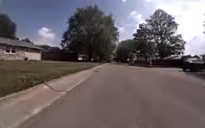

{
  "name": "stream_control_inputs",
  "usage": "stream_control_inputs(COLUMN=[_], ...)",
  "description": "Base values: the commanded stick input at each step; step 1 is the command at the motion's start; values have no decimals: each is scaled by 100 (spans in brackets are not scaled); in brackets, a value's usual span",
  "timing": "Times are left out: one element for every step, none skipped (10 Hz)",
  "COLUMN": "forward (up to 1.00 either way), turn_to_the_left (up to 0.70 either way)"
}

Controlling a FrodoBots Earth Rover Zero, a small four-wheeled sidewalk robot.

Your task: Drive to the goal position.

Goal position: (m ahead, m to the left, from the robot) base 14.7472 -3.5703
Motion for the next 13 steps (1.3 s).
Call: stream_control_inputs(forward=[100,100,100,100,100,100,100,100,100,100,100,100,100], turn_to_the_left=[-17,-5,0,0,0,0,0,0,0,0,0,0,0])
